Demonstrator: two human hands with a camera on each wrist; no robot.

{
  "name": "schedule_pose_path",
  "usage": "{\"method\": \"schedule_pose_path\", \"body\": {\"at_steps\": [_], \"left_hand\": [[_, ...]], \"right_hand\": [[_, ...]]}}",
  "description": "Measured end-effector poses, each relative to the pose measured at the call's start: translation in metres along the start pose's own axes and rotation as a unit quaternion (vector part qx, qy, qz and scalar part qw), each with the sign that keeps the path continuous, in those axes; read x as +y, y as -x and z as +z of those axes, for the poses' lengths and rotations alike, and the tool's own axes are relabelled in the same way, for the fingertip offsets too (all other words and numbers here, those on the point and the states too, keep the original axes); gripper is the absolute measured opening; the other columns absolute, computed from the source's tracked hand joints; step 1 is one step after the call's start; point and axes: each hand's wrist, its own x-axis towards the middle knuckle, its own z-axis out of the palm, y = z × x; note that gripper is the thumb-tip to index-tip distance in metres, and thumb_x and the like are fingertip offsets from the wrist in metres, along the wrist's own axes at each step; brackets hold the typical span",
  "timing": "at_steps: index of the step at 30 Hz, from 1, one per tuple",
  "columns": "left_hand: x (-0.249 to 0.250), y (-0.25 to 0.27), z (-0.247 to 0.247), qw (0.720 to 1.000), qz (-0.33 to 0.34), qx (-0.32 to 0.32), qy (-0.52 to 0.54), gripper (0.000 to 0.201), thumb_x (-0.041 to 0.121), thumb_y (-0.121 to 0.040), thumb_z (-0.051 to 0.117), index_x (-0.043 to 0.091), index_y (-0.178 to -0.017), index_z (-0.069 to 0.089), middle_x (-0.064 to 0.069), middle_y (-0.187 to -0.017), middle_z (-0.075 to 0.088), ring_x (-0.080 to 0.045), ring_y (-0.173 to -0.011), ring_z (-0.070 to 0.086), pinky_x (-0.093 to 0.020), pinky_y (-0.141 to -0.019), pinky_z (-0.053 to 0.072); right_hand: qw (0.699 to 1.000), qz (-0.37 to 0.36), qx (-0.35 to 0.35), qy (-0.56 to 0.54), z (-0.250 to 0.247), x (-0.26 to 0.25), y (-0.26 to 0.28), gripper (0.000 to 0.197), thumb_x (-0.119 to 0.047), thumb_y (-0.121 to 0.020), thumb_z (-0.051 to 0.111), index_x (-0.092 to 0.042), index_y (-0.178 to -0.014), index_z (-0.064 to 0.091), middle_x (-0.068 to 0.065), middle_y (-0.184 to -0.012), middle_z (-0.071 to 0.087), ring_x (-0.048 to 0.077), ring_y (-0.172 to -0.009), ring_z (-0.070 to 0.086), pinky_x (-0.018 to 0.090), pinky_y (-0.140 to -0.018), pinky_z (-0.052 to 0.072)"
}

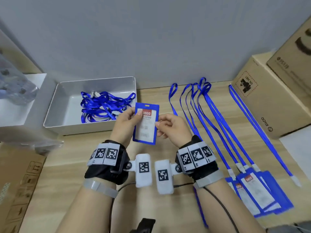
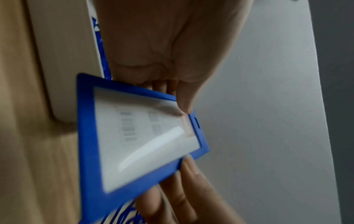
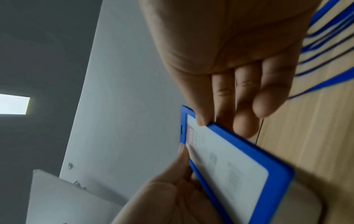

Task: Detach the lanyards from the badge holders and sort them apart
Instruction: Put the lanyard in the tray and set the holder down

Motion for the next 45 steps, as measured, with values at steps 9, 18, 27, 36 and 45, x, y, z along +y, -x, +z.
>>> {"method": "schedule_pose_path", "body": {"at_steps": [9, 18, 27, 36, 45], "left_hand": [[-0.047, 0.026, 0.133, 0.995, -0.088, -0.036, 0.009, 0.01, 0.015, -0.094, 0.048, 0.016, -0.091, 0.057, 0.009, -0.069, 0.071, -0.001, -0.063, 0.066, -0.022, -0.057, 0.055], [-0.068, 0.035, 0.205, 0.995, -0.101, -0.025, -0.002, 0.012, 0.017, -0.095, 0.046, 0.011, -0.102, 0.055, -0.002, -0.092, 0.065, -0.013, -0.081, 0.063, -0.026, -0.067, 0.054], [-0.072, 0.04, 0.211, 0.996, -0.094, 0.007, 0.005, 0.011, 0.017, -0.095, 0.047, 0.02, -0.094, 0.057, 0.001, -0.092, 0.065, -0.012, -0.083, 0.062, -0.035, -0.08, 0.05], [-0.053, 0.047, 0.166, 0.993, -0.083, -0.001, 0.078, 0.016, 0.008, -0.095, 0.042, 0.017, -0.1, 0.054, -0.001, -0.097, 0.064, -0.012, -0.086, 0.064, -0.034, -0.078, 0.054], [-0.016, 0.067, 0.058, 0.992, 0.041, 0.034, 0.11, 0.054, -0.002, -0.092, 0.044, 0.035, -0.131, 0.037, 0.007, -0.076, 0.071, -0.006, -0.073, 0.066, -0.022, -0.062, 0.053]], "right_hand": [[0.969, 0.072, 0.234, -0.03, -0.165, 0.094, 0.08, 0.021, -0.003, -0.082, 0.058, -0.024, -0.085, 0.061, 0.003, -0.09, 0.065, 0.015, -0.08, 0.06, 0.021, -0.071, 0.047], [0.832, 0.27, 0.46, 0.155, -0.29, 0.198, 0.142, 0.044, -0.005, -0.078, 0.054, -0.018, -0.12, 0.055, 0.014, -0.13, 0.045, 0.034, -0.119, 0.045, 0.041, -0.107, 0.033], [0.843, 0.286, 0.432, 0.145, -0.295, 0.235, 0.142, 0.032, -0.002, -0.078, 0.055, -0.013, -0.108, 0.06, 0.018, -0.109, 0.061, 0.036, -0.098, 0.057, 0.045, -0.09, 0.047], [0.91, 0.111, 0.395, -0.064, -0.234, 0.126, 0.093, 0.026, -0.007, -0.085, 0.052, -0.008, -0.111, 0.053, 0.003, -0.094, 0.06, 0.019, -0.083, 0.057, 0.03, -0.074, 0.052], [0.979, -0.109, 0.06, -0.16, -0.091, 0.003, 0.079, 0.028, 0.004, -0.081, 0.059, -0.022, -0.088, 0.062, -0.005, -0.087, 0.063, -0.005, -0.075, 0.059, 0.011, -0.073, 0.049]]}}
